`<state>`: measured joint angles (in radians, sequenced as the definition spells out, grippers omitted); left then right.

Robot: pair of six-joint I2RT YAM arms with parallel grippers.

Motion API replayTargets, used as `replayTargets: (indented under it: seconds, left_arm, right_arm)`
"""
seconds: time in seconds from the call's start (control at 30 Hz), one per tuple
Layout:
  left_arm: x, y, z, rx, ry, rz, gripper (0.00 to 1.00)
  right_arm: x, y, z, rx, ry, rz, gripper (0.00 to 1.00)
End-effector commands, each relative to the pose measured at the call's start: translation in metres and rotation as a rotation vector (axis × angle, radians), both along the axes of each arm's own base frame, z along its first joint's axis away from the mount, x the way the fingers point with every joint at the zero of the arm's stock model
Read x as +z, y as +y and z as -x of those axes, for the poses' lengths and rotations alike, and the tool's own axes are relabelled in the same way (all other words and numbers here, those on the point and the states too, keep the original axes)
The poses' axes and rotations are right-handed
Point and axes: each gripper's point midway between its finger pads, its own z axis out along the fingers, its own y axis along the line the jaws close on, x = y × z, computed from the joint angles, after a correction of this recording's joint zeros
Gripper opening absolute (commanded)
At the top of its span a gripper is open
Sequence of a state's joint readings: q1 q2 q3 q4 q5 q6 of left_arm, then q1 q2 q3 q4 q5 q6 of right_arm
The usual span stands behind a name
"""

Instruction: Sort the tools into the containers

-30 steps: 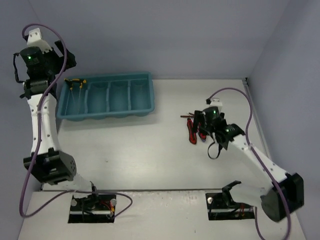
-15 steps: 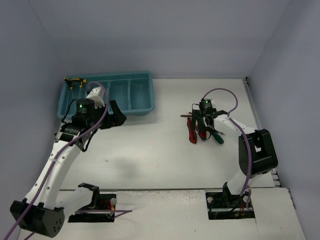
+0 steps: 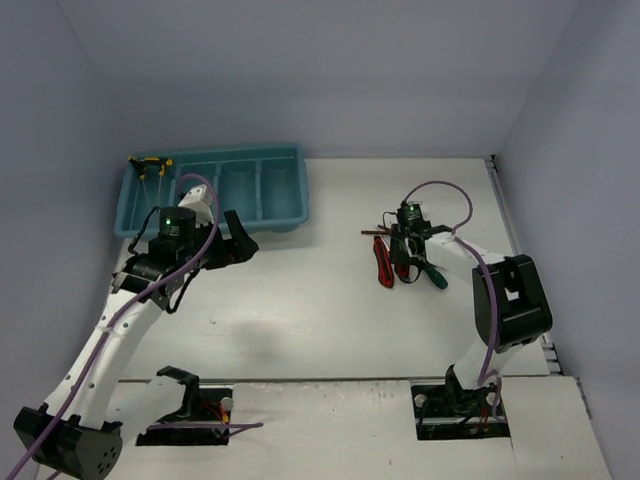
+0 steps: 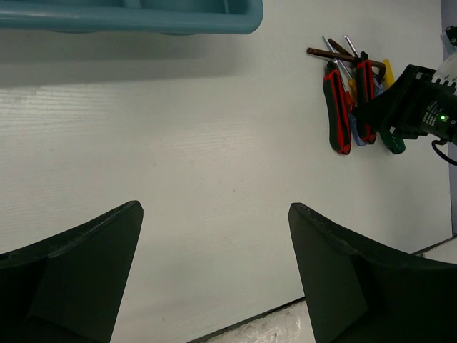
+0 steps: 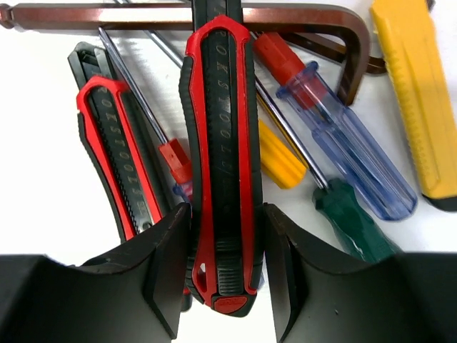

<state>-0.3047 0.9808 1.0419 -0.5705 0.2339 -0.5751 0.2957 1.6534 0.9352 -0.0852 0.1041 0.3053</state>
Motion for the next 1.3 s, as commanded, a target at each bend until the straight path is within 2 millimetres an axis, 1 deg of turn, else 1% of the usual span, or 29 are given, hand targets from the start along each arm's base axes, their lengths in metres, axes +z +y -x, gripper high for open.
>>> replayTargets:
  seconds: [0.0,0.1,0.2,0.23,0.27,0.33,0.37,0.43,0.47,0.5,0.53,0.6,0.63,0.67,0.7,0.73,0.77,0.8,0.83,0.9,0.97,1.0,1.07,1.1,1.13,1.17,1.2,1.23,1.27]
  left_arm:
    - [0.033,-0.013,-0.016,-0.02,-0.082,0.03,0.81]
    - [0.033,-0.014,-0.02,-0.014,-0.079,0.021,0.82]
    - [0.029,-0.009,-0.022,0.009,-0.075,0.001,0.82]
    - [0.027,-0.007,-0.021,0.02,-0.075,-0.006,0.82]
    - [0.024,-0.006,-0.02,0.023,-0.068,-0.011,0.82]
    - [0.022,-0.003,-0.016,0.028,-0.064,-0.02,0.82]
    - [0.02,0.0,-0.013,0.032,-0.057,-0.033,0.82]
    - [0.019,0.005,-0.007,0.037,-0.059,-0.049,0.81]
    - [0.017,0.009,-0.003,0.043,-0.056,-0.064,0.81]
    - [0.014,0.014,0.001,0.054,-0.05,-0.083,0.82]
    - [0.013,0.018,0.005,0.06,-0.05,-0.096,0.82]
    - [0.012,0.024,0.013,0.063,-0.053,-0.118,0.82]
    - [0.009,0.027,0.017,0.067,-0.043,-0.133,0.82]
    - [0.008,0.029,0.02,0.069,-0.04,-0.137,0.82]
    - [0.009,0.031,0.024,0.072,-0.045,-0.138,0.82]
    - [0.009,0.033,0.026,0.075,-0.045,-0.141,0.82]
    - [0.007,0.035,0.03,0.077,-0.04,-0.143,0.82]
    - [0.006,0.036,0.033,0.08,-0.037,-0.143,0.82]
    - [0.006,0.037,0.035,0.083,-0.038,-0.14,0.82]
    - [0.005,0.038,0.041,0.083,-0.035,-0.138,0.82]
    - [0.005,0.039,0.043,0.084,-0.033,-0.14,0.81]
    - [0.005,0.04,0.044,0.082,-0.032,-0.142,0.81]
    - [0.005,0.04,0.045,0.078,-0.032,-0.146,0.81]
    - [0.005,0.04,0.044,0.078,-0.032,-0.15,0.81]
    - [0.005,0.04,0.043,0.075,-0.033,-0.153,0.81]
    - [0.006,0.039,0.042,0.069,-0.032,-0.156,0.81]
    - [0.006,0.038,0.04,0.064,-0.028,-0.158,0.82]
    - [0.007,0.037,0.038,0.057,-0.026,-0.165,0.82]
    - [0.008,0.036,0.036,0.051,-0.026,-0.167,0.82]
  right_arm:
    - [0.069,0.012,-0.018,0.038,-0.211,-0.01,0.0]
    - [0.113,0.043,-0.026,0.127,-0.317,-0.043,0.0]
    - [0.16,0.085,-0.042,0.206,-0.407,-0.133,0.0]
    - [0.169,0.101,-0.044,0.232,-0.422,-0.156,0.0]
    - [0.181,0.118,-0.052,0.249,-0.44,-0.189,0.0]
    - [0.199,0.145,-0.069,0.267,-0.467,-0.243,0.0]
    - [0.205,0.159,-0.081,0.273,-0.474,-0.267,0.0]
    - [0.19,0.187,-0.097,0.297,-0.444,-0.285,0.0]
    - [0.197,0.201,-0.107,0.31,-0.461,-0.304,0.0]
    - [0.21,0.218,-0.117,0.325,-0.49,-0.329,0.0]
    - [0.209,0.23,-0.125,0.333,-0.493,-0.337,0.0]
    - [0.204,0.257,-0.134,0.366,-0.479,-0.388,0.02]
    - [0.2,0.269,-0.141,0.373,-0.48,-0.398,0.03]
    - [0.193,0.277,-0.146,0.372,-0.473,-0.4,0.03]
    - [0.177,0.287,-0.151,0.373,-0.457,-0.394,0.03]
    - [0.188,0.29,-0.155,0.369,-0.482,-0.405,0.03]
    - [0.174,0.299,-0.161,0.372,-0.469,-0.401,0.03]
    - [0.166,0.307,-0.165,0.373,-0.465,-0.402,0.03]
    - [0.164,0.313,-0.169,0.37,-0.471,-0.408,0.06]
    - [0.16,0.325,-0.177,0.363,-0.483,-0.421,0.14]
    - [0.158,0.331,-0.181,0.361,-0.489,-0.428,0.34]
    - [0.158,0.33,-0.184,0.35,-0.497,-0.421,0.41]
    - [0.159,0.328,-0.185,0.345,-0.507,-0.407,0.52]
    - [0.168,0.324,-0.185,0.344,-0.524,-0.396,0.57]
    - [0.17,0.318,-0.184,0.341,-0.532,-0.37,0.61]
    - [0.167,0.31,-0.181,0.336,-0.528,-0.338,0.62]
    - [0.171,0.301,-0.176,0.331,-0.526,-0.32,0.62]
    - [0.188,0.289,-0.172,0.32,-0.556,-0.296,0.62]
    - [0.178,0.278,-0.164,0.313,-0.532,-0.259,0.62]
